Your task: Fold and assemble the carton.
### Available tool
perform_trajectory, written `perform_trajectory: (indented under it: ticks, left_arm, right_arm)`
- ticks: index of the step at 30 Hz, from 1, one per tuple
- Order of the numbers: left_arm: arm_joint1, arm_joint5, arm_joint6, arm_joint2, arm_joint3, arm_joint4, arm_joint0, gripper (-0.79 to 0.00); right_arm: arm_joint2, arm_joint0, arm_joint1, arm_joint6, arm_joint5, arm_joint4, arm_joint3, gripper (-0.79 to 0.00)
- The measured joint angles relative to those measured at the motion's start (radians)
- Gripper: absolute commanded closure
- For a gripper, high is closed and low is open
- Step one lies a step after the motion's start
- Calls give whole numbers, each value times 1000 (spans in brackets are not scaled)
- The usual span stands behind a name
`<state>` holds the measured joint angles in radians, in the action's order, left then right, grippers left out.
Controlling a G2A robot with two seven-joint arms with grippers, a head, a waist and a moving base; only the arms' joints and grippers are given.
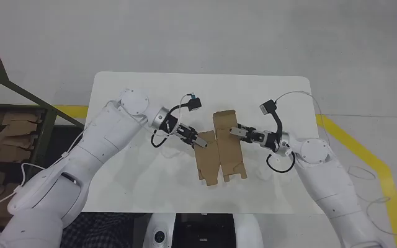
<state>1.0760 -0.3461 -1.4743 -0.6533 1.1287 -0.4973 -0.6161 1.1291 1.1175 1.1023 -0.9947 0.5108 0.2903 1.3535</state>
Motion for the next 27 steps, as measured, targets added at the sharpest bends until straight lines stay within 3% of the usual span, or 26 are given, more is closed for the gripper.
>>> perform_trajectory:
  ticks: [7, 9, 11, 13, 14, 22, 27]
  left_arm:
    - [-6, -10, 10, 26, -10, -23, 17, 0]
    - [-9, -15, 15, 28, -16, -32, 21, -123]
    - [-12, -21, 21, 28, -21, -38, 22, -188]
    - [-15, -23, 23, 31, -20, -45, 24, -456]
    - [-16, -25, 25, 32, -19, -48, 24, -785]
    - [-42, -88, 87, -19, -17, -120, 4, -785]
    - [-66, -148, 148, -87, -31, -159, -39, -785]
  right_arm:
    - [-22, -6, 4, -15, 7, 6, -13, 0]
    - [-27, -8, 4, -21, 7, 9, -17, 0]
    - [-30, -10, 5, -24, -5, 16, -20, 0]
    - [-31, -13, 5, -23, -24, 25, -24, 0]
    - [-31, -14, 5, -23, -33, 30, -26, 0]
    - [12, -3, 0, -3, -117, 127, -18, 0]
    - [66, 50, -3, 123, -178, 194, 25, 0]
